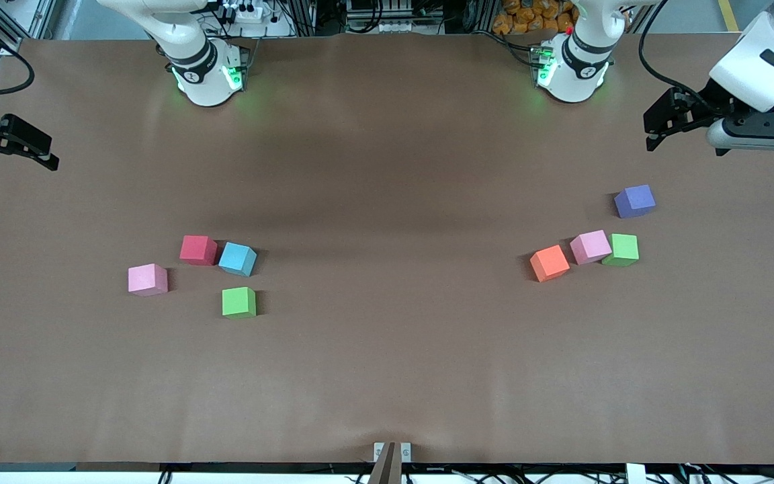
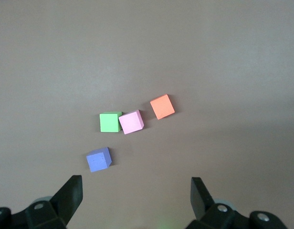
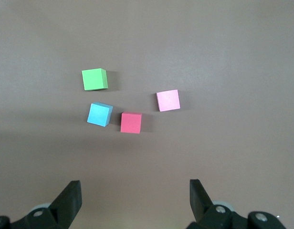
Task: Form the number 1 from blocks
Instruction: 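Reach the left gripper down to the orange cube and grasp it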
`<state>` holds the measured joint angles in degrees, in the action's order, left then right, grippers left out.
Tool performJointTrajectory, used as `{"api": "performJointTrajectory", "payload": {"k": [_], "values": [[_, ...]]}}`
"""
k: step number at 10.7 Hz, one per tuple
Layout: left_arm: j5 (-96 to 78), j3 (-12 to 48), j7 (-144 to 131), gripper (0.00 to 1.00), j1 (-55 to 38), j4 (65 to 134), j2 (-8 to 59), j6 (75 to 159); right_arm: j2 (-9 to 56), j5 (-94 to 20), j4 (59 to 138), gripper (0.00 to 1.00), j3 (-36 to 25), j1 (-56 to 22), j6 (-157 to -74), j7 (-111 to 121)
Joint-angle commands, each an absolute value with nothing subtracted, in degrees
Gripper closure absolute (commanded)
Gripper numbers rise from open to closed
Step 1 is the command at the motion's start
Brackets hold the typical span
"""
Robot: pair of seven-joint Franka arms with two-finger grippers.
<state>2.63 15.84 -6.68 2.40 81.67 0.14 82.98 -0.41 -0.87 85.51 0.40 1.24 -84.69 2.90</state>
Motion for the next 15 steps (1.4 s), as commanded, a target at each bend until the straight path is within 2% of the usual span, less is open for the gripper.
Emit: {"api": "performJointTrajectory", "payload": {"k": [1,5,9,10,13,15], "values": [[1.9,16.3,-5.9,0.00,2.5,81.3,-0.3,81.7,-0.2,0.4,84.7,0.00,0.2,0.8,-83.9,3.2],[1.8,16.5,-7.7,0.00,2.2,81.8,0.5,81.8,-0.3,0.3,84.7,0.00,0.3,0.7,-83.9,3.2],[1.5,16.9,-10.7,0.00,2.1,83.1,9.4,83.5,-0.3,0.3,84.7,0.00,0.3,0.7,-83.8,3.1],[1.5,16.9,-11.4,0.00,2.0,85.0,11.0,86.1,-0.3,0.3,84.7,0.00,0.4,0.7,-83.9,3.1],[1.9,16.9,-18.9,0.00,-0.5,95.8,12.6,100.9,-0.3,0.3,84.7,0.00,0.4,0.6,-83.9,3.1],[3.8,16.8,-23.7,0.00,-2.0,97.8,17.0,106.5,-0.2,0.4,84.7,0.00,0.4,0.6,-83.9,3.1]]}}
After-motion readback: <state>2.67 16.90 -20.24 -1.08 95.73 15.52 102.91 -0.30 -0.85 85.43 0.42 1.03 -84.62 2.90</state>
